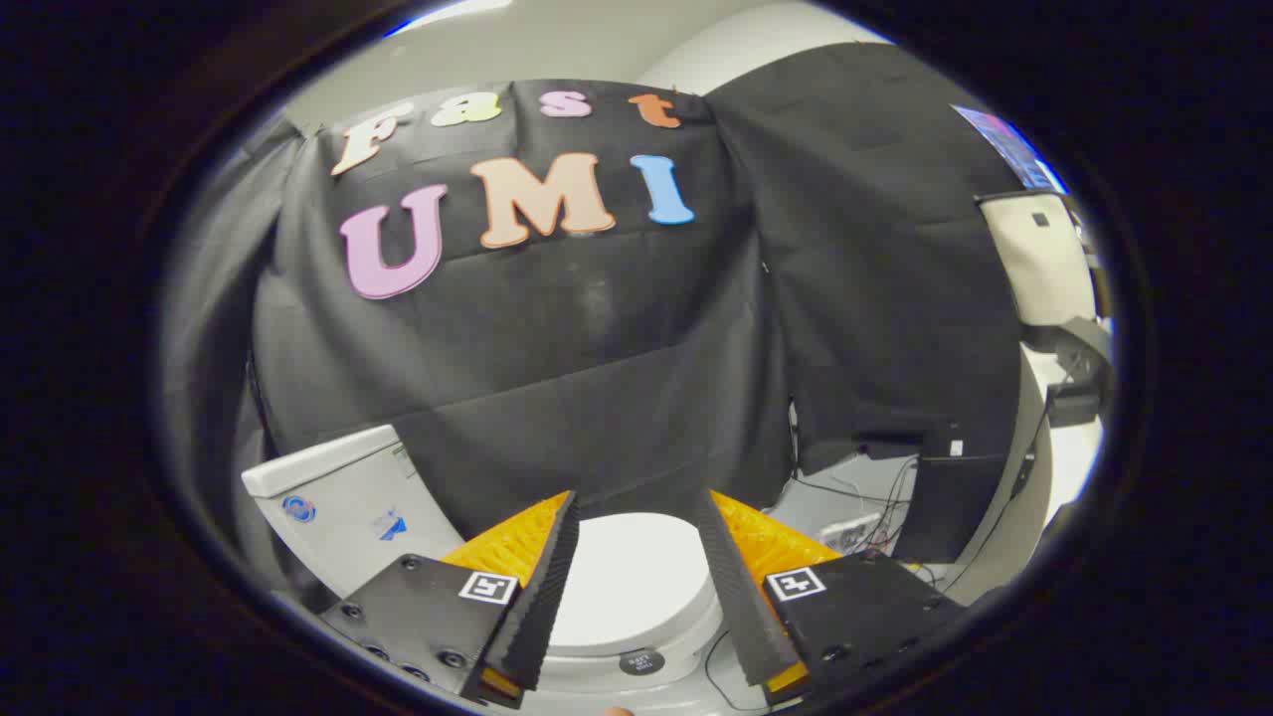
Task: Open the toilet lid.
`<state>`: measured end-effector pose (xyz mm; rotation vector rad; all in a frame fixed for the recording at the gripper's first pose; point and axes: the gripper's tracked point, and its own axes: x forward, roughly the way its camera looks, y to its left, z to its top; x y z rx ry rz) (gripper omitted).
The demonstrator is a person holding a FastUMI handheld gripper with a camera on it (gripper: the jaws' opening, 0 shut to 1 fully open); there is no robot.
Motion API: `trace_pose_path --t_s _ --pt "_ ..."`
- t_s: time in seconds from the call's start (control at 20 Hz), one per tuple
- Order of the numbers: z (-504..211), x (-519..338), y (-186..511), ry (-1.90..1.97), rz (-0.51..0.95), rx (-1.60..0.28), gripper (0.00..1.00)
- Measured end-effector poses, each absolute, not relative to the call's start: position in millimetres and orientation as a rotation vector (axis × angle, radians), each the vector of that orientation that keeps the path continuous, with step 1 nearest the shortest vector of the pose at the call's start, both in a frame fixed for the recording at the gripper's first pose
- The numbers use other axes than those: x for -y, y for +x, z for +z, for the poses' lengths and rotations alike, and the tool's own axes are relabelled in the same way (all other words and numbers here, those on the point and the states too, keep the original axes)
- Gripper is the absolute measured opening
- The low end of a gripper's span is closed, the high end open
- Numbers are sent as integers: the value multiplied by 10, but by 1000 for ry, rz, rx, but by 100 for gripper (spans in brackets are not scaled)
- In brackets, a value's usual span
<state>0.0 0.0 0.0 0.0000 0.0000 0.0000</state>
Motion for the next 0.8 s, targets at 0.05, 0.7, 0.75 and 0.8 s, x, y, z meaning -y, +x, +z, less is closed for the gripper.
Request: trace_pose_path --t_s 0.05,0.7,0.75,0.8 --pt "-10 20 -3 25 -3 2 76" --pt "-500 -100 74 291 -62 -43 76" --pt "-571 -134 53 340 -74 -38 76" --pt "-679 -163 31 390 -95 -39 76"
